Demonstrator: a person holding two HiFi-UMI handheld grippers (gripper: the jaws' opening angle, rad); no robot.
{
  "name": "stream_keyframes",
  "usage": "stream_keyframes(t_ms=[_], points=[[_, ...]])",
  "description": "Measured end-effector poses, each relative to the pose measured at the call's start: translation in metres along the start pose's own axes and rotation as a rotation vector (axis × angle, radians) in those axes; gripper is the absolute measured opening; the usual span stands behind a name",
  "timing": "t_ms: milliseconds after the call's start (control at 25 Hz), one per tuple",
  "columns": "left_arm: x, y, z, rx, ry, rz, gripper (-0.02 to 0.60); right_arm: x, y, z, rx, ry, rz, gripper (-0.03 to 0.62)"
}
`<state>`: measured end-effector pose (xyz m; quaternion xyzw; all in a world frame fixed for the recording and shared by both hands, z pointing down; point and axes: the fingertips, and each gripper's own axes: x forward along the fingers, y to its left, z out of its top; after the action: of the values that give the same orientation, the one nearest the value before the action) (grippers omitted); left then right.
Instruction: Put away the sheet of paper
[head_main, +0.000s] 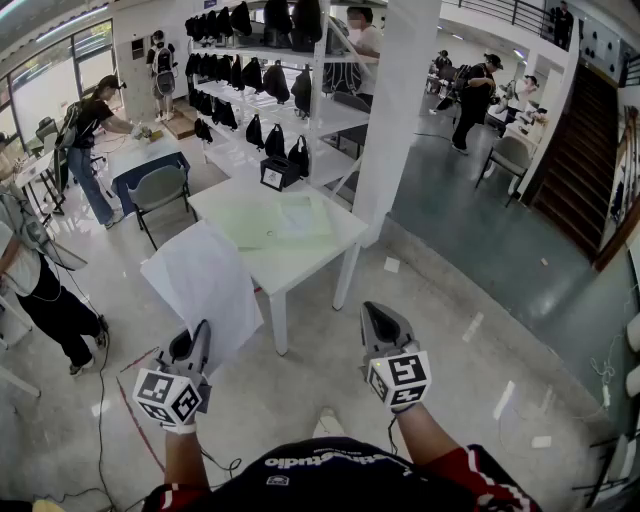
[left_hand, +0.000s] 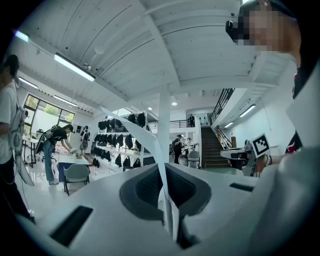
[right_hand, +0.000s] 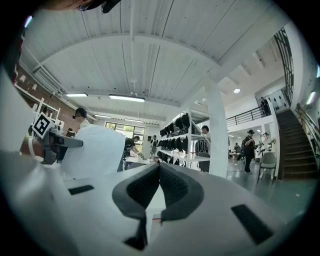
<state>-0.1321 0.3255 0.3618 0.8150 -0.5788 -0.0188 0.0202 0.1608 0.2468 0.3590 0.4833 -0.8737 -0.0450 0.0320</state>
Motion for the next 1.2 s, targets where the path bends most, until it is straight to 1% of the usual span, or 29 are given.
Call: stream_keyframes(t_ms=[480,720,920,1200], points=[[0.003,0.005,-0.004,-0.014,-0.008,0.007,0.005,0.006,-0.008,-0.008,0.001,0.018,-0.013,0.002],[-0.002,0.008,-0.004,-0.023,-0.008,0.01,0.005,0.006,-0.002,-0.005,-0.007,0.016,-0.014,0.002],[-0.001,0.007,-0.002,-0.024,-0.016,0.007,0.005,0.004,-0.004,-0.001,0.0,-0.008,-0.028,0.003],[0.0,0.01,-0.004,-0.024,-0.02,-0.009,0.005,0.006,0.003,-0.006,0.007,0.004,-0.03,0.003]])
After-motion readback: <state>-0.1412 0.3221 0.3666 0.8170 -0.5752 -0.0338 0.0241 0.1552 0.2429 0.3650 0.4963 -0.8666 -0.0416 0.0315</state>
